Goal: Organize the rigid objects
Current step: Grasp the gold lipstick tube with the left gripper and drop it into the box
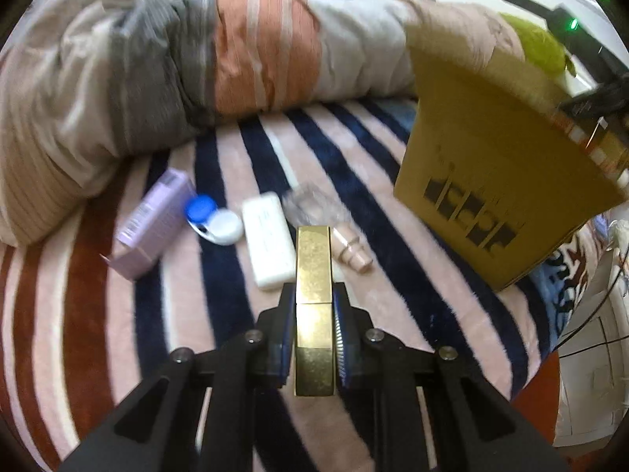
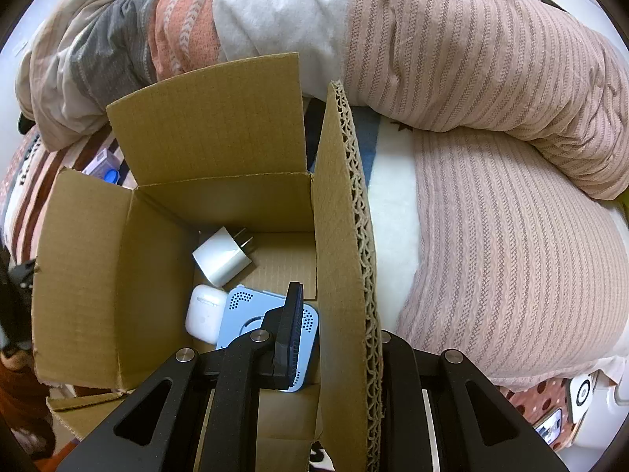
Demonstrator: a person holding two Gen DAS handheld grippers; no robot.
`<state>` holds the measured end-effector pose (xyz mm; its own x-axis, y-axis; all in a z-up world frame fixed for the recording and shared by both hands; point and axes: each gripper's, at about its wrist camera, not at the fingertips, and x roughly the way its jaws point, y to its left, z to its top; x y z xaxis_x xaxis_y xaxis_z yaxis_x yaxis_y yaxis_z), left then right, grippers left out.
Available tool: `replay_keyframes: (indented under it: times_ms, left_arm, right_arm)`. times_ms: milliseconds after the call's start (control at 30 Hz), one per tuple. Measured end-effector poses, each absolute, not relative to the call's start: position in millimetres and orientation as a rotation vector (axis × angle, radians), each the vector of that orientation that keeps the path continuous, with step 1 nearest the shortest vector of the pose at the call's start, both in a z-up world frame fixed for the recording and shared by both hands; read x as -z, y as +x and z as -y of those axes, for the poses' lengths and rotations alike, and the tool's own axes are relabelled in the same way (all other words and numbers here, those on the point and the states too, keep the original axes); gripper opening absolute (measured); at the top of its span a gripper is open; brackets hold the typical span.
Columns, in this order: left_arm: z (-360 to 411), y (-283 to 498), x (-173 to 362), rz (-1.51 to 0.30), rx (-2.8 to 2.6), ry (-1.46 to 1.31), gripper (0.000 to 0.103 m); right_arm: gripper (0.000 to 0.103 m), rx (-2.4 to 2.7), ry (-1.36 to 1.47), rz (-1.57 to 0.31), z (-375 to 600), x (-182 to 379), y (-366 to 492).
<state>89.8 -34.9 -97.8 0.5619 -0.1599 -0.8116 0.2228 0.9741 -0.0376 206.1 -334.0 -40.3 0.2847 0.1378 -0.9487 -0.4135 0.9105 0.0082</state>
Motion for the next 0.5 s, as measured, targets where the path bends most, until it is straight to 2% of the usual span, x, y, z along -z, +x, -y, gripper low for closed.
replay_keyframes:
  times_ms: [300, 500]
  left_arm:
    - [53.9, 92.5, 20.5, -0.811, 0.296, 0.107, 0.015]
    - [98.8, 114.3, -11.2, -0.77, 0.405, 0.102, 0.015]
  right_arm:
    - [0.014, -0.374, -0.259, -1.231, 334.5, 40.0, 206.8]
    - [0.014, -0.373, -0.255, -1.229, 334.2, 39.5, 207.1]
